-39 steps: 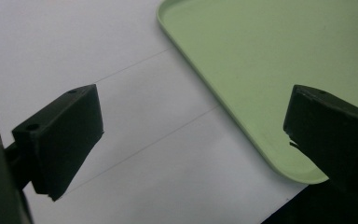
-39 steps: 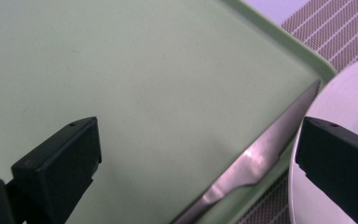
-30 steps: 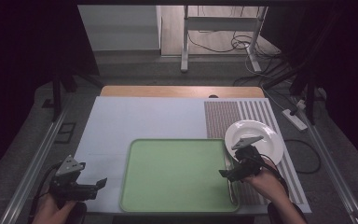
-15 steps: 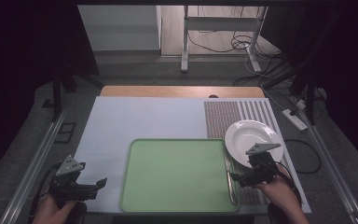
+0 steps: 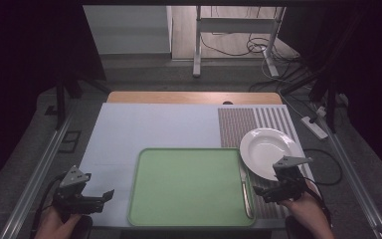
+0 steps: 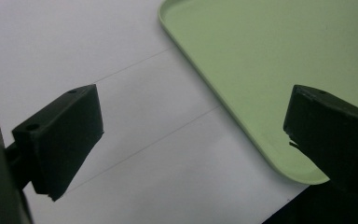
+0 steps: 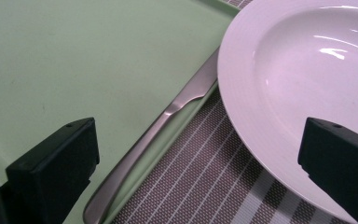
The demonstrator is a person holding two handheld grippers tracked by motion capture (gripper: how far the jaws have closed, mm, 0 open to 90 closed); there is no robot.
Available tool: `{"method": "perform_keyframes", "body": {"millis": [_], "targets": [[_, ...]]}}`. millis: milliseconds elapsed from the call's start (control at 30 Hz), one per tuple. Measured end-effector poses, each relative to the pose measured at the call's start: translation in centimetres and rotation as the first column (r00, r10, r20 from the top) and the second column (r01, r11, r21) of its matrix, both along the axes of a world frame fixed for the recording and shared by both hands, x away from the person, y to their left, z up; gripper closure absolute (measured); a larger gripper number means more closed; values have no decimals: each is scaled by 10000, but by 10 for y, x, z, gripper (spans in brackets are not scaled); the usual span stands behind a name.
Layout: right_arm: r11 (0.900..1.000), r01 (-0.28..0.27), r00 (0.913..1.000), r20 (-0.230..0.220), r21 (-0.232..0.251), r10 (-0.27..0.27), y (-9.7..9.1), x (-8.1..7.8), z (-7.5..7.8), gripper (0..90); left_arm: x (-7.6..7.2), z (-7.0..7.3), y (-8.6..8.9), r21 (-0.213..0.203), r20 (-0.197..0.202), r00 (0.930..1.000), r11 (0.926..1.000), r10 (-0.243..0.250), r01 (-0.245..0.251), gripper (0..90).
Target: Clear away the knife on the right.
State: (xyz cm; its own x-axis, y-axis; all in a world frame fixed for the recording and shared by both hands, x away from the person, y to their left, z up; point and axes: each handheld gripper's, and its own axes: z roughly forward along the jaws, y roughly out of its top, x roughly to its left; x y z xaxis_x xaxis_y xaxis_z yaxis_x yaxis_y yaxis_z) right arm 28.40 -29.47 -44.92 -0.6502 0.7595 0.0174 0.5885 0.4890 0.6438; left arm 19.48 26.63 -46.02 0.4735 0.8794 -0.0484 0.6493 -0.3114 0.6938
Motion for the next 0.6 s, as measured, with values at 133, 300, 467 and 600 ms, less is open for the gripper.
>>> {"method": "perform_keyframes", "body": {"millis": [133, 300, 467, 600], "targets": [[9995, 214, 9997, 85, 214, -216, -6, -4, 2, 0, 0, 0, 0, 28, -2, 10000, 10000, 3, -3, 48], [9976, 521, 9985, 150, 461, -528, -12, -7, 5, 0, 0, 0, 0, -12, -7, 10000, 10000, 26, -26, 49], [9959, 707, 9973, 173, 570, -718, -16, -11, 6, 0, 0, 0, 0, -18, -8, 10000, 10000, 32, -32, 48], [9949, 840, 9960, 256, 560, -855, -18, -14, 7, 0, 0, 0, 0, -24, -12, 10000, 10000, 34, -34, 48]]}}
